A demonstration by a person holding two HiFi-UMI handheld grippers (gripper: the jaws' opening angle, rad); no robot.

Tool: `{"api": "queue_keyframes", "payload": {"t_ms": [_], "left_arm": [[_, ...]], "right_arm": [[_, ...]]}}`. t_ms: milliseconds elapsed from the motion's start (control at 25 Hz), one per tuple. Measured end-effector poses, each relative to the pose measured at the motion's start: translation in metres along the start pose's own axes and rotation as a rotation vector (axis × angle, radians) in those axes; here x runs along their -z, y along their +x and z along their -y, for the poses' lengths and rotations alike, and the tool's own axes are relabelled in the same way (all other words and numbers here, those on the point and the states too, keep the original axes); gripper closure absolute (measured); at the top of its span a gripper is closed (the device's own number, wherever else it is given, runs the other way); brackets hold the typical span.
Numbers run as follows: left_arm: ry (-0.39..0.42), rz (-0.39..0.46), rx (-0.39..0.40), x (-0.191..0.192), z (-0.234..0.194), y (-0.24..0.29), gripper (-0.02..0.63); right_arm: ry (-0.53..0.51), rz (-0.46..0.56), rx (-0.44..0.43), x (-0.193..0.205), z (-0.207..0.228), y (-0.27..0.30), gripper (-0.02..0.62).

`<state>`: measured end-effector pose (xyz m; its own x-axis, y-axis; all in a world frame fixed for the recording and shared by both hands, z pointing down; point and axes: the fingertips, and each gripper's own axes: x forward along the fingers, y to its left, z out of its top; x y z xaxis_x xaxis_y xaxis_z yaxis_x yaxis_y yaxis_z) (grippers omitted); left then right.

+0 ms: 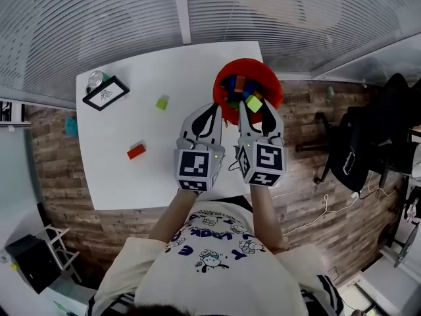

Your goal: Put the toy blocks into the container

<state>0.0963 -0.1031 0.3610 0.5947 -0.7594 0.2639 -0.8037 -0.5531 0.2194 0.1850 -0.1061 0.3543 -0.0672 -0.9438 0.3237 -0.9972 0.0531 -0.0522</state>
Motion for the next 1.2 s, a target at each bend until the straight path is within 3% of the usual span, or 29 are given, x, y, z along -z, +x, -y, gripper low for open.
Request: {"api": "queue_keyframes", "payload": {"t_ms": [600,1200], "left_arm": [[-0.016,-0.019,0.009,0.005,0.002,0.006,0.575],[-0.039,-0.002,-0.019,0.001,-0.004,-0.004,0.575]], "right_arm": [[-0.016,-0.009,0.018,0.003,0.002,0.002,0.399],[0.023,0.095,0.001,-0.015,-0.002,-0.010,0.399]]}}
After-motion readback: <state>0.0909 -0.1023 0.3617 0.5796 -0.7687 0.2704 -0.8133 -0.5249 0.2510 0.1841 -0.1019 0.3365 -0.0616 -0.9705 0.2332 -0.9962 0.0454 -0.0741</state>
